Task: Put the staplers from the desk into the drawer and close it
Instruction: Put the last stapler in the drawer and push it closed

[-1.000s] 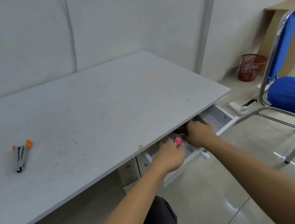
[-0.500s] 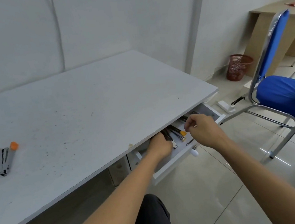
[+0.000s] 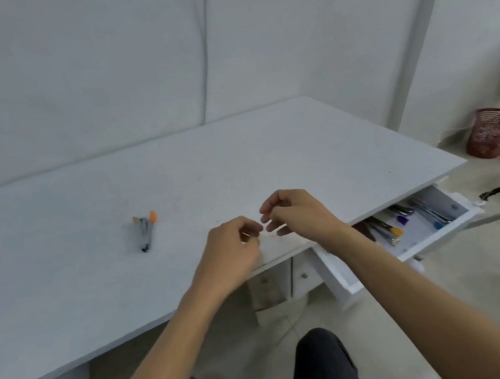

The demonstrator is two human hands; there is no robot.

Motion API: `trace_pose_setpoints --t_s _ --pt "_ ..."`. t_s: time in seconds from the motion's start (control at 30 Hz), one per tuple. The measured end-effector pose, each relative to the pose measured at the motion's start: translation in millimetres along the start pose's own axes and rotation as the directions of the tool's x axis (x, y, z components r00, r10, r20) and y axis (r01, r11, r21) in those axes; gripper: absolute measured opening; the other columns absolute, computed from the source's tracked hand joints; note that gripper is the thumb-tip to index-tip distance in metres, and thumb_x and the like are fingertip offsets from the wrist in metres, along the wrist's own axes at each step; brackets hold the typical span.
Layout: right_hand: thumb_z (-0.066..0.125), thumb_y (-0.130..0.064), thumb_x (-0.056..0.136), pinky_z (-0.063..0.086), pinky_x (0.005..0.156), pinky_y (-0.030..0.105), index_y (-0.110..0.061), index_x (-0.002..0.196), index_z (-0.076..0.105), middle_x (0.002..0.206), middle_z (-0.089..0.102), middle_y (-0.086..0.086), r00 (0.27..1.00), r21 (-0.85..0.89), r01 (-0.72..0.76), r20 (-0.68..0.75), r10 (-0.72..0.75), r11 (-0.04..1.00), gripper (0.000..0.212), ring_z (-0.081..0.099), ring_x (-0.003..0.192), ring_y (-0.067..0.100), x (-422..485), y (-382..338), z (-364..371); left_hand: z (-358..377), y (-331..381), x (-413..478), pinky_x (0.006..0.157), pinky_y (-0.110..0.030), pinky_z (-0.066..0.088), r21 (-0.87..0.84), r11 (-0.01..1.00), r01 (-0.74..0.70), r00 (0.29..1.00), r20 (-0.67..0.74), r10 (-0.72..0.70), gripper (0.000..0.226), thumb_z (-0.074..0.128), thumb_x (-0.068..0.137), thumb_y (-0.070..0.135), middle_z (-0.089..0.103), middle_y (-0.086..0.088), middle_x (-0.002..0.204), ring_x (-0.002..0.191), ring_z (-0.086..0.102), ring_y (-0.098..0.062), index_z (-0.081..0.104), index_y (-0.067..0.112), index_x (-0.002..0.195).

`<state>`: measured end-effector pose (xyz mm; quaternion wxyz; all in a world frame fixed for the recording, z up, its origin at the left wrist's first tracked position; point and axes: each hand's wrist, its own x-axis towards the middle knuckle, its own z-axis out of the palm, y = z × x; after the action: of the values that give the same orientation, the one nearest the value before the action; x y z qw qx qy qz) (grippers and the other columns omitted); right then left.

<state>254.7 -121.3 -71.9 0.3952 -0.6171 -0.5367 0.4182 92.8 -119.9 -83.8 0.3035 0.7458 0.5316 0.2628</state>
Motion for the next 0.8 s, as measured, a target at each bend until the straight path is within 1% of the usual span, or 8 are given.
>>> trace_pose_setpoints --t_s 0.2,0.3,0.37,0.43,0.5,0.57,0.67,0.8 --pt "0.058 -0.016 0.086 0.053 0.085 0.038 -0.017 0.113 0.064 0.114 0.066 0.004 0.989 -0.161 0.043 0.148 -0.019 0.986 0.028 0.063 0.099 0.021 26 -23 115 -82 -79 -19 0.073 -0.013 0.040 -0.053 0.985 0.163 0.935 -0.310 -0.171 0.026 0.053 0.091 0.007 0.063 0.007 0.111 0.094 0.059 -0.006 0.064 0.021 0.110" --pt "0.058 -0.020 0.089 0.039 0.088 0.030 -0.018 0.132 0.050 0.137 0.048 0.008 0.984 -0.228 0.134 0.145 -0.102 0.964 0.044 0.053 0.108 0.020 33 -31 161 -104 -103 -26 0.075 -0.019 0.042 -0.091 0.972 0.217 0.907 -0.349 -0.235 0.030 0.050 0.092 0.005 0.061 0.005 0.116 0.094 0.058 -0.009 0.061 0.019 0.115" --pt "0.056 -0.022 0.091 0.038 0.101 0.035 -0.025 0.144 0.039 0.152 0.033 0.010 0.973 -0.268 0.201 0.167 -0.160 0.942 0.056 0.046 0.127 0.029 38 -36 188 -114 -116 -29 0.071 -0.018 0.043 -0.120 0.965 0.235 0.896 -0.357 -0.263 0.032 0.049 0.090 0.005 0.061 0.006 0.117 0.090 0.057 -0.004 0.060 0.019 0.116" --pt "0.051 -0.027 0.094 0.032 0.111 0.045 -0.033 0.152 0.031 0.164 0.018 0.006 0.958 -0.435 0.272 0.209 -0.197 0.859 0.062 0.030 0.141 0.034 45 -37 208 -119 -124 -30 0.071 -0.017 0.042 -0.137 0.959 0.248 0.893 -0.351 -0.281 0.032 0.049 0.090 0.006 0.060 0.005 0.119 0.088 0.055 0.000 0.059 0.019 0.118" --pt "0.045 -0.034 0.097 0.031 0.108 0.048 -0.033 0.150 0.037 0.168 0.015 -0.001 0.936 -0.627 0.349 0.261 -0.234 0.697 0.054 0.026 0.142 0.033 51 -35 222 -122 -130 -31 0.074 -0.018 0.041 -0.138 0.954 0.265 0.894 -0.337 -0.297 0.033 0.048 0.091 0.006 0.059 0.004 0.121 0.090 0.054 -0.003 0.058 0.018 0.120" --pt "0.042 -0.039 0.100 0.037 0.101 0.044 -0.025 0.139 0.050 0.162 0.029 -0.003 0.913 -0.707 0.403 0.264 -0.312 0.581 0.042 0.037 0.133 0.030 54 -30 226 -123 -132 -31 0.080 -0.020 0.039 -0.140 0.950 0.279 0.899 -0.310 -0.310 0.035 0.046 0.093 0.005 0.057 0.004 0.123 0.098 0.053 -0.008 0.056 0.016 0.124" --pt "0.049 -0.029 0.100 0.048 0.087 0.039 -0.012 0.114 0.060 0.130 0.055 0.002 0.873 -0.717 0.432 0.179 -0.454 0.548 0.024 0.052 0.110 0.028 55 -26 215 -122 -135 -29 0.085 -0.023 0.038 -0.146 0.947 0.287 0.905 -0.283 -0.318 0.037 0.045 0.093 0.004 0.055 0.003 0.125 0.103 0.051 -0.010 0.054 0.016 0.126" --pt "0.052 -0.007 0.095 0.042 0.068 0.032 -0.011 0.109 0.054 0.112 0.054 0.004 0.862 -0.726 0.415 0.122 -0.491 0.548 0.014 0.053 0.089 0.025 52 -23 186 -111 -135 -24 0.088 -0.025 0.040 -0.145 0.946 0.289 0.918 -0.237 -0.316 0.037 0.045 0.092 0.005 0.055 0.002 0.126 0.107 0.051 -0.011 0.054 0.017 0.126"
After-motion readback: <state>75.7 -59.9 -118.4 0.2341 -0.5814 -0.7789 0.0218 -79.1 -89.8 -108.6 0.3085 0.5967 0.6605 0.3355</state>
